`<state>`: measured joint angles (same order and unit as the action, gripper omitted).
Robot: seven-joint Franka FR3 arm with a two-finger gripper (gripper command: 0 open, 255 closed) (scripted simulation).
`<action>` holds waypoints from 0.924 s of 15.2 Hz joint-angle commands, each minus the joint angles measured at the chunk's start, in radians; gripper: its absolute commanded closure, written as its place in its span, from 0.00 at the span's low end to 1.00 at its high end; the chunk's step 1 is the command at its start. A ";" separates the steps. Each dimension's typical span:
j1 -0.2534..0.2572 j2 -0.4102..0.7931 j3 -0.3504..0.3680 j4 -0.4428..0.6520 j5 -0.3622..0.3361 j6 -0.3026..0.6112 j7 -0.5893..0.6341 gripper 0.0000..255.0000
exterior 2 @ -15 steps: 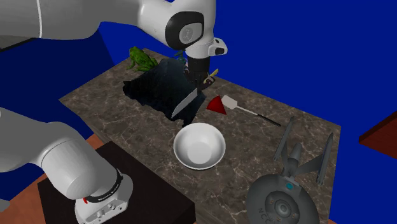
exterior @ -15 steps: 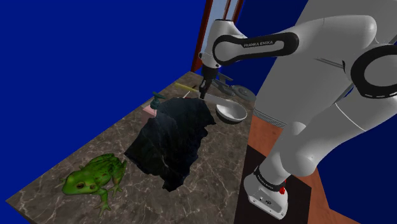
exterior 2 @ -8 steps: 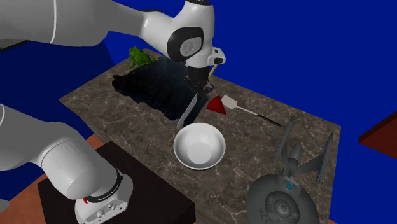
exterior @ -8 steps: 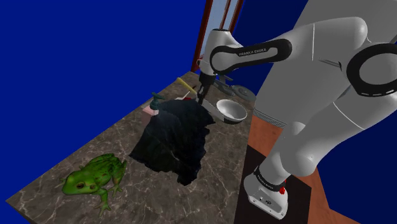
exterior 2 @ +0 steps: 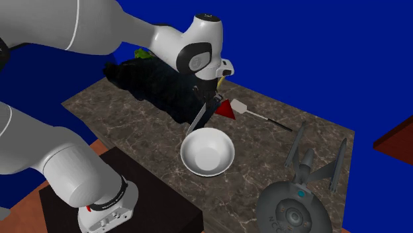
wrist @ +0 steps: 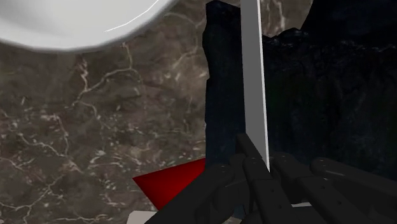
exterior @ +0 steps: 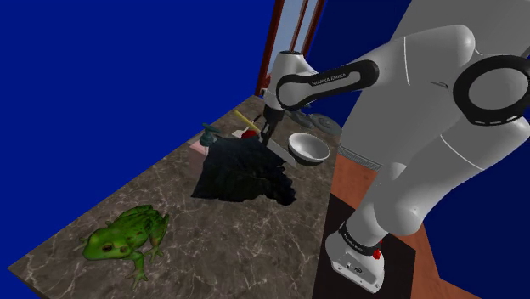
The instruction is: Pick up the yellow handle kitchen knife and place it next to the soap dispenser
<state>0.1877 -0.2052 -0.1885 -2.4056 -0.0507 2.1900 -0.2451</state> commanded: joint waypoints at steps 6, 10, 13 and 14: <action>0.004 0.069 -0.007 -0.064 0.008 0.125 -0.007 1.00; 0.006 0.069 -0.009 -0.064 0.008 0.125 -0.007 1.00; 0.006 0.069 -0.010 -0.064 0.008 0.125 -0.006 1.00; 0.007 0.069 -0.011 -0.064 0.008 0.125 -0.006 1.00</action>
<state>0.1957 -0.2305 -0.1972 -2.4589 -0.0404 2.3186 -0.2565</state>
